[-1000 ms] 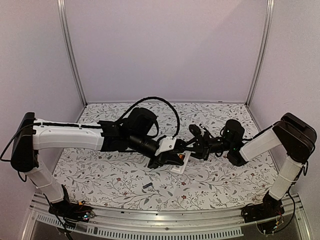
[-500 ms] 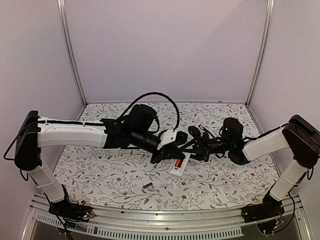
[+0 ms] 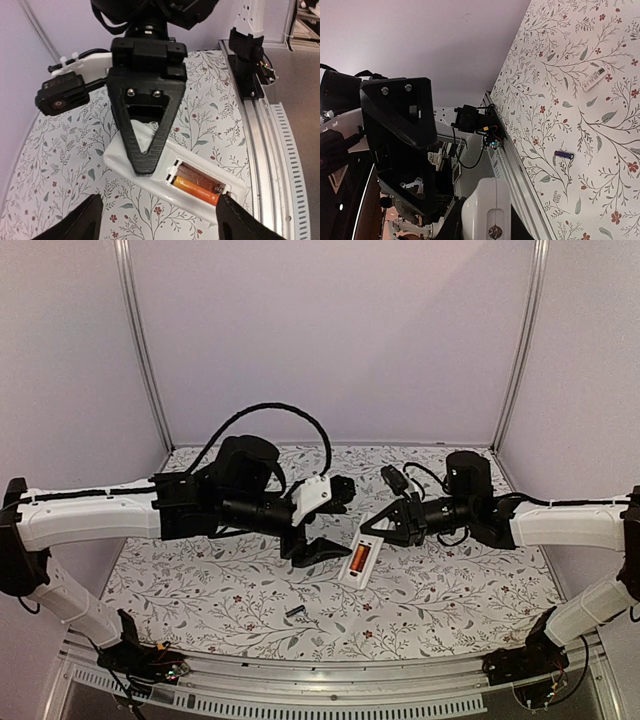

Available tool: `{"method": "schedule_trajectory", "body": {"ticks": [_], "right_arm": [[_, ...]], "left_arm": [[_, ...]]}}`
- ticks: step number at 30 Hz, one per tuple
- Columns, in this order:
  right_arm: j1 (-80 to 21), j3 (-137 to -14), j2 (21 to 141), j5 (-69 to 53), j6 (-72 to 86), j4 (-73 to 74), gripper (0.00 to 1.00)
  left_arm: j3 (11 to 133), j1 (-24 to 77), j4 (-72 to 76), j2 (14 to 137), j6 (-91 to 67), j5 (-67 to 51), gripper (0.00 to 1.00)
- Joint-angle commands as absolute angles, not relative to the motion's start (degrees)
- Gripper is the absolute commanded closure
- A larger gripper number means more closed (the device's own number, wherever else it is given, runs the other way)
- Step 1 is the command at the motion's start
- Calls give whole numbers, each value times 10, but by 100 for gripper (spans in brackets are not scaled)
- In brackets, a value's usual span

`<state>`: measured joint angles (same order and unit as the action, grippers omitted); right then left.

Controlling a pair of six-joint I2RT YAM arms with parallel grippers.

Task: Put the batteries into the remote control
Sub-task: Press the battery in the battery compartment.

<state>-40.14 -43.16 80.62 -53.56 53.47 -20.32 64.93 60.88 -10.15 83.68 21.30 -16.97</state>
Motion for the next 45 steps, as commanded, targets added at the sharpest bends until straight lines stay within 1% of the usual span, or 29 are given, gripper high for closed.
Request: {"method": "schedule_trajectory", "body": {"ticks": [1, 3, 5, 7, 10, 15, 19, 21, 23, 28, 32, 37, 38, 39, 40, 43, 45], "right_arm": [[-404, -439, 796, -506, 465, -144, 100], [-404, -441, 791, -495, 456, -142, 100], [-404, -442, 786, -477, 448, -137, 100], [-404, -446, 785, -463, 442, -131, 100], [-403, -455, 790, -450, 436, -125, 100], [-404, -466, 803, -444, 437, -121, 100], [-405, -470, 809, -444, 440, -122, 100], [-405, -470, 809, -445, 439, -123, 100], [-405, -469, 809, -445, 439, -123, 100], [-406, -464, 804, -442, 440, -122, 100], [-406, -462, 799, -440, 440, -121, 100], [-405, -459, 799, -440, 438, -119, 100], [-405, -459, 799, -441, 436, -119, 100], [-405, -459, 800, -441, 435, -119, 100], [-405, -459, 801, -442, 435, -119, 100], [-405, -457, 803, -439, 433, -118, 100], [-402, -453, 802, -434, 433, -115, 100]], "left_arm": [[636, 597, -123, 815, 68, -79, 15], [641, 591, -137, 824, -13, -61, 14], [649, 588, -152, 839, -73, -76, 15], [644, 593, -150, 850, -129, -80, 19], [627, 613, -123, 861, -165, -69, 25], [629, 631, -101, 887, -204, -55, 31], [641, 632, -96, 912, -222, -62, 43], [645, 632, -92, 925, -230, -63, 46], [650, 632, -95, 932, -237, -57, 51], [663, 632, -110, 949, -243, -46, 56], [673, 625, -135, 958, -258, -17, 66], [675, 621, -145, 957, -260, -14, 82], [676, 621, -146, 957, -258, -17, 83], [678, 621, -149, 958, -256, -22, 83], [681, 622, -151, 959, -251, -30, 78], [690, 622, -166, 960, -231, -36, 52], [686, 622, -168, 945, -208, -30, 38]]}}
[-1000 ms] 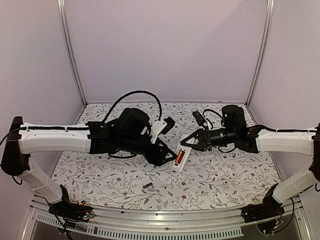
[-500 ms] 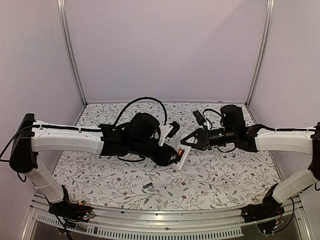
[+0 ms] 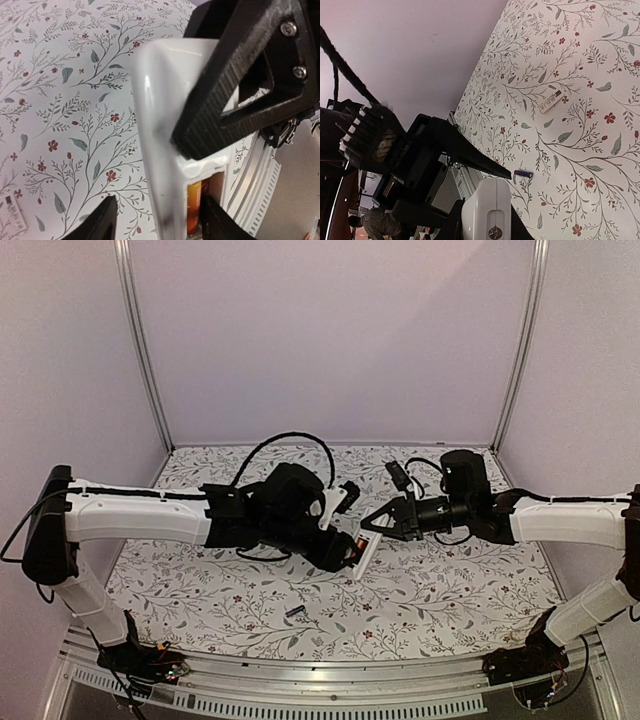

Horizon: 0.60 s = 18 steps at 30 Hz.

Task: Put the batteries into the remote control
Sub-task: Press the battery in the battery compartment, then pick up the battery from the center of the board.

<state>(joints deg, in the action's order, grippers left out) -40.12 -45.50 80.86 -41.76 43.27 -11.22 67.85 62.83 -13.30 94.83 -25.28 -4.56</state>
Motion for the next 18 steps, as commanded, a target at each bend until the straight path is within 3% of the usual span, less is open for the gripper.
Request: {"method": "schedule_trajectory", "body": {"ticks": [1, 5, 8, 18], "right_arm": [[-397, -449, 802, -433, 433, -114, 100], [-368, -431, 799, -433, 437, -107, 100], [-351, -415, 790, -436, 431, -101, 100], [-342, -391, 788, -476, 414, -120, 100]], "left_arm": [[681, 620, -169, 931, -196, -27, 33], [638, 609, -174, 857, -158, -11, 15], [615, 599, -221, 814, -143, 6, 11], [552, 596, -346, 832, -173, -8, 39]]}}
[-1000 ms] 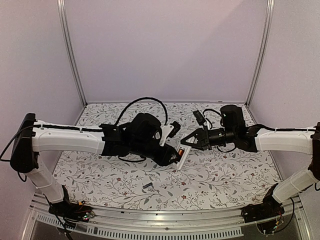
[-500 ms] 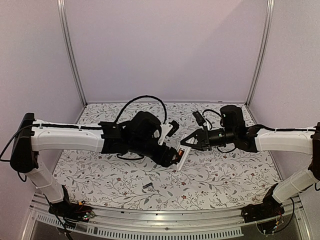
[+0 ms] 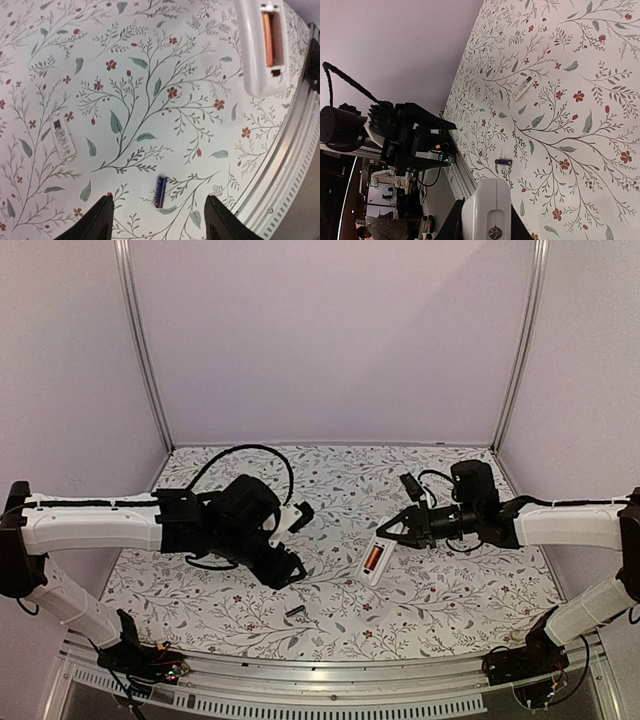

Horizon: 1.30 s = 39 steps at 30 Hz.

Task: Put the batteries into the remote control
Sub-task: Pick up the battery from the center of the board.

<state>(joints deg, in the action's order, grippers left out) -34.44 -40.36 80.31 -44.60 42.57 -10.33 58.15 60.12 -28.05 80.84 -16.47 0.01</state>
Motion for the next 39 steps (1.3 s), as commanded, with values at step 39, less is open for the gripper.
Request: {"method": "schedule_trajectory", "body": {"ticks": [39], "right_arm": [[-328, -346, 728, -492, 377, -110, 100]], "left_arm": [[717, 606, -455, 1096, -103, -57, 77]]}}
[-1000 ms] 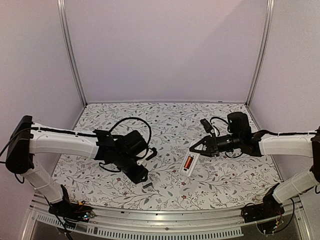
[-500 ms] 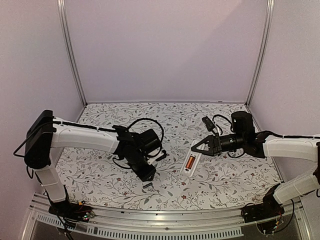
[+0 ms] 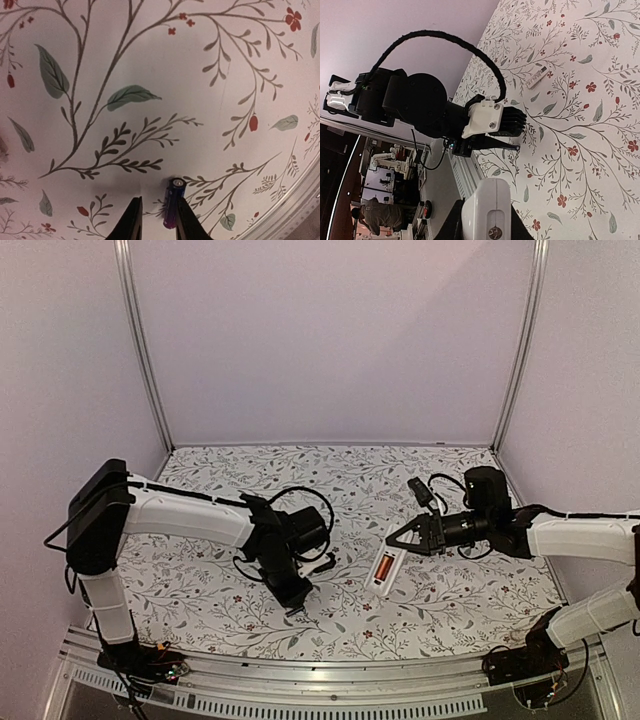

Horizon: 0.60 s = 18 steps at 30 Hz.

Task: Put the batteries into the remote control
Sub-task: Pick up the battery from the center of the board.

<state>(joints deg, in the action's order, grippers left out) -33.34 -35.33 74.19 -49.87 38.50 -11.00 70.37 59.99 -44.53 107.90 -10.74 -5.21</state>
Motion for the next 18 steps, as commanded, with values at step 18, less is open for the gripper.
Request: {"method": "schedule_trajectory", "body": {"ticks": [18], "right_arm": [[-322, -346, 745, -476, 373, -111, 100]], "left_arm": [[723, 624, -447, 1096, -115, -19, 98]]}}
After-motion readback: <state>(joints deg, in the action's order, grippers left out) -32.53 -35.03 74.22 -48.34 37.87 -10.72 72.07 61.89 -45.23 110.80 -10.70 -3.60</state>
